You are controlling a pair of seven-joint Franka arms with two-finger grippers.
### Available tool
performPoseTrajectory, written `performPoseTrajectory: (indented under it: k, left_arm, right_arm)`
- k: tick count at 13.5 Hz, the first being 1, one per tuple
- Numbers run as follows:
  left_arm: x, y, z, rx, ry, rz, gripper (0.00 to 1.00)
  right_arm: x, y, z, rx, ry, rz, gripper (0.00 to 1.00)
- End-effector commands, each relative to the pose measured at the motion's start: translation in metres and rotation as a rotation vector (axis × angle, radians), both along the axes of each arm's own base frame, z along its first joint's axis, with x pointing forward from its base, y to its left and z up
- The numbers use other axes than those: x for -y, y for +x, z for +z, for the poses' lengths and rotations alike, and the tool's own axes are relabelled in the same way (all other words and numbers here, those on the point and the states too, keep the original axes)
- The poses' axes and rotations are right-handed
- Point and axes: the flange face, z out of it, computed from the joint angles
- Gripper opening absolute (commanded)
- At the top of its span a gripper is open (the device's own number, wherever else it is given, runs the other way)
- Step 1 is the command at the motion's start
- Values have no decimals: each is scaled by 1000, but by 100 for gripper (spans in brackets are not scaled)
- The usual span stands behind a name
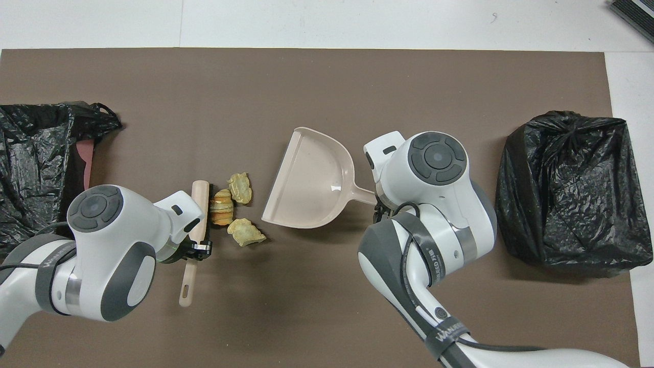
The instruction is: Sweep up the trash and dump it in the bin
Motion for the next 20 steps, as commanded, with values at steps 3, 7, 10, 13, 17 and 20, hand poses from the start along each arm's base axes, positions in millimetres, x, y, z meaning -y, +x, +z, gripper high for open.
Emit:
performPoseTrajectory:
  k: [3, 7, 10, 13, 17, 20]
  left_arm:
    - [8, -6, 0, 14, -2, 42, 0]
    - [20, -11, 1, 10, -4, 71, 0]
    - [41, -19, 1, 2, -9, 96, 0]
    - [78, -31, -8, 9, -28, 132, 0]
    - [136, -51, 2, 27, -115, 211, 0]
    - [181, -56, 16, 51, -142, 236, 0]
  right_arm:
    - [-16, -32, 13, 58, -161, 176, 0]
    - [-36, -59, 3, 52, -234, 115, 0]
    - [-41, -60, -2, 58, -244, 98, 0]
    - [-57, -67, -19, 51, -258, 72, 0]
    - [-56, -68, -21, 49, -265, 31, 0]
    - [-56, -68, -21, 48, -266, 14, 0]
